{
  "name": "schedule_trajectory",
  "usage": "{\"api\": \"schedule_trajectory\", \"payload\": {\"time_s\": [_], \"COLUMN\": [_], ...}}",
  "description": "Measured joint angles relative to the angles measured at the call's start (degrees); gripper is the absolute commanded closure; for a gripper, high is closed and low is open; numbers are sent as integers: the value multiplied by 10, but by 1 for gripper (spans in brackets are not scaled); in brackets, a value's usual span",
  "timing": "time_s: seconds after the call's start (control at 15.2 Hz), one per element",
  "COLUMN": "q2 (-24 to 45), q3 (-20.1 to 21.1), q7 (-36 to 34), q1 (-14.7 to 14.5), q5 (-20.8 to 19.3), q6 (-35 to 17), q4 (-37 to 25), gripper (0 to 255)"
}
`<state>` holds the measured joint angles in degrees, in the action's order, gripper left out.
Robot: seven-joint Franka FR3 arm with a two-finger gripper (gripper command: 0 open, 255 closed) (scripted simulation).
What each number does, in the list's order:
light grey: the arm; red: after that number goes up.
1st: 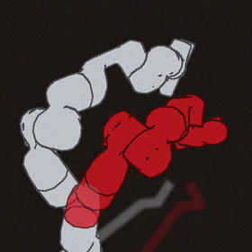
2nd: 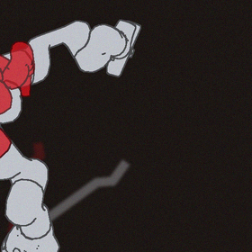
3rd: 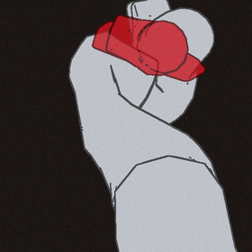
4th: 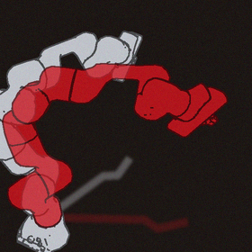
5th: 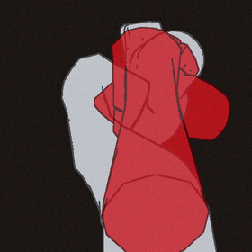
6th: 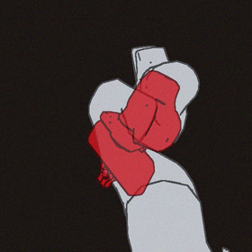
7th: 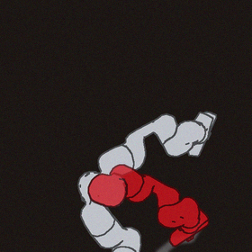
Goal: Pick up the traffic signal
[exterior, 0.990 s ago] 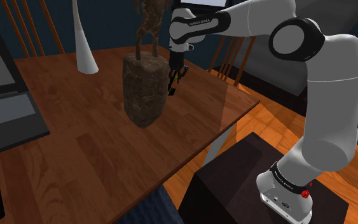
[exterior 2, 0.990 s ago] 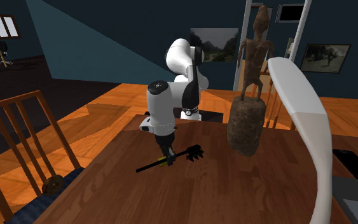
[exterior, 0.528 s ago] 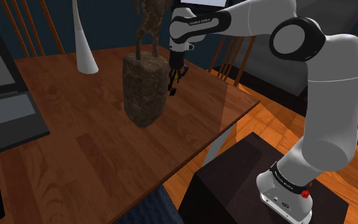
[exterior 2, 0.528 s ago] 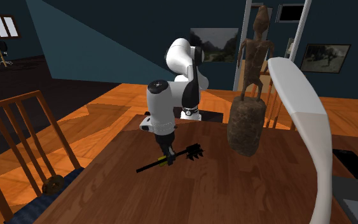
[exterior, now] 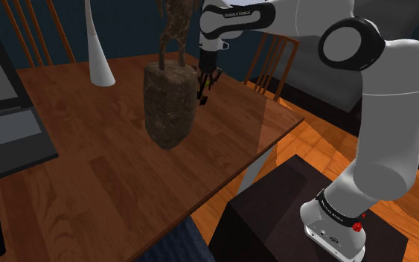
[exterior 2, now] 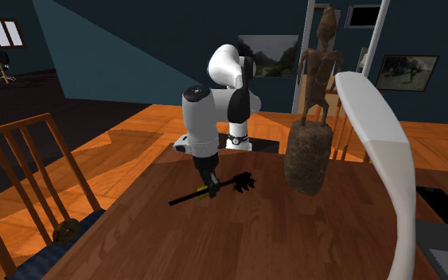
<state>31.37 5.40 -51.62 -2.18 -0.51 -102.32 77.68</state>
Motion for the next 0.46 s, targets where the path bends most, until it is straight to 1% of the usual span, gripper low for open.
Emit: {"api": "schedule_trajectory", "payload": {"time_s": [0.46], "q2": [-7], "q3": [1], "q7": [-1], "q1": [-1], "q5": [1], "q6": [45], "q4": [-38], "gripper": [255]}}
